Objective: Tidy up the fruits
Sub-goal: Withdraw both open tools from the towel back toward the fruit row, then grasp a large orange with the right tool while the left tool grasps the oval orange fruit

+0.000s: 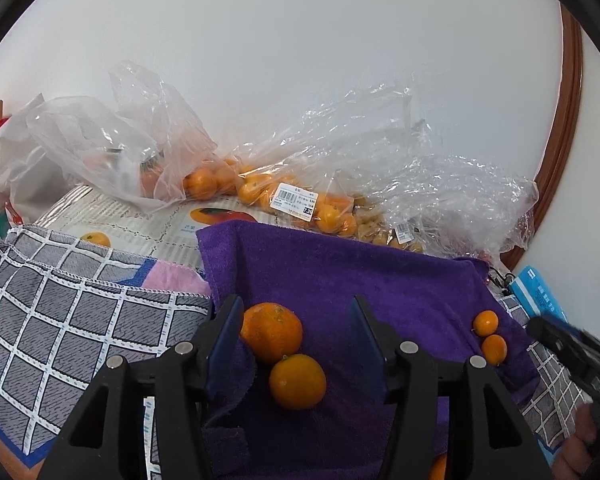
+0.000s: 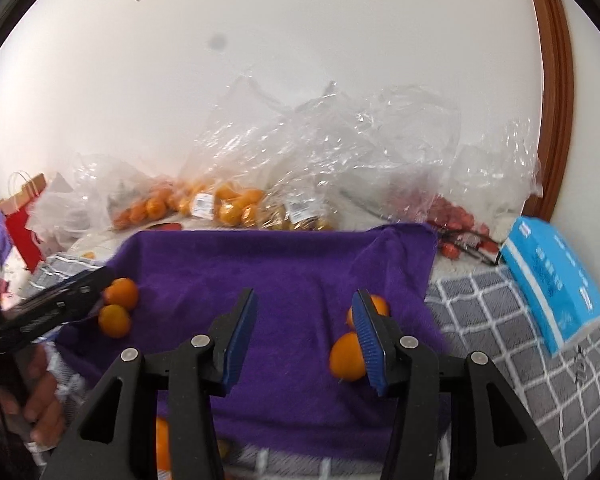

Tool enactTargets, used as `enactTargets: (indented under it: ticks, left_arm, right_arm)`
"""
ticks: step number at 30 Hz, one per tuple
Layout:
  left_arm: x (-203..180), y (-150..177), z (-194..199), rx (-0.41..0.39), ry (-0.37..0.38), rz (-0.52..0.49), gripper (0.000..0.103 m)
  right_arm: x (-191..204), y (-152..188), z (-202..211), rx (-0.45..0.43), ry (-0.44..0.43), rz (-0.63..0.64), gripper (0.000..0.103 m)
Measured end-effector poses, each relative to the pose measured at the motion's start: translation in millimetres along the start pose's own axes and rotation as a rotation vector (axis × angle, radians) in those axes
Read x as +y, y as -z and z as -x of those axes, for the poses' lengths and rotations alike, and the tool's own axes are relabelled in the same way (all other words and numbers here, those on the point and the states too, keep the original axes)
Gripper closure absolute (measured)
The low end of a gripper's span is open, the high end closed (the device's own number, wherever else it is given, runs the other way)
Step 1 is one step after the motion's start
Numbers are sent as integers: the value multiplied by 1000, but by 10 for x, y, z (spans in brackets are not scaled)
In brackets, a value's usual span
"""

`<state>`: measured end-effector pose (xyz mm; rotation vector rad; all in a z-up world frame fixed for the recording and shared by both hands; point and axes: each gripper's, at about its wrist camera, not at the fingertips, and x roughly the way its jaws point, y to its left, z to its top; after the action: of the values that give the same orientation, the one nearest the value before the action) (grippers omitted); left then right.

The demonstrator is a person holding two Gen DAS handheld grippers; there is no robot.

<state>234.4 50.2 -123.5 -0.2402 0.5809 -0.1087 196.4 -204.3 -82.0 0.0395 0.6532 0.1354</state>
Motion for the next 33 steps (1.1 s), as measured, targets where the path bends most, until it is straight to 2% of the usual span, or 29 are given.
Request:
enactTargets:
  ticks: [10, 13, 17, 20, 22, 25, 27, 30, 33]
  left_arm:
    - [46, -36, 120, -14, -50, 21, 50]
    - [104, -41, 301, 8, -20, 49, 50]
    - [161, 80, 664, 9, -9, 24, 50]
    - [231, 246, 806, 59, 14, 19, 49]
    - [269, 386, 841, 94, 24, 19, 49]
    - [333, 598, 829, 106, -5, 17, 49]
    - [356, 624, 798, 141, -31, 24, 49]
    - [383, 622, 835, 115, -20, 42, 49]
    - [372, 661, 813, 149, -2, 32, 49]
  right_arm:
    - [235, 619, 266, 144, -90, -43, 56]
    - [309, 768, 301, 169, -123, -43, 56]
    - [409, 859, 277, 184, -142, -13, 56]
    - [430, 898, 199, 213, -122, -3, 57]
    - [408, 905, 162, 224, -120, -8, 58]
    - [393, 910, 121, 237, -120, -14, 58]
    - [395, 909, 94, 246, -122, -9, 58]
    - [404, 919, 38, 268, -122, -7, 58]
    - [427, 924, 46, 260, -122, 3, 59]
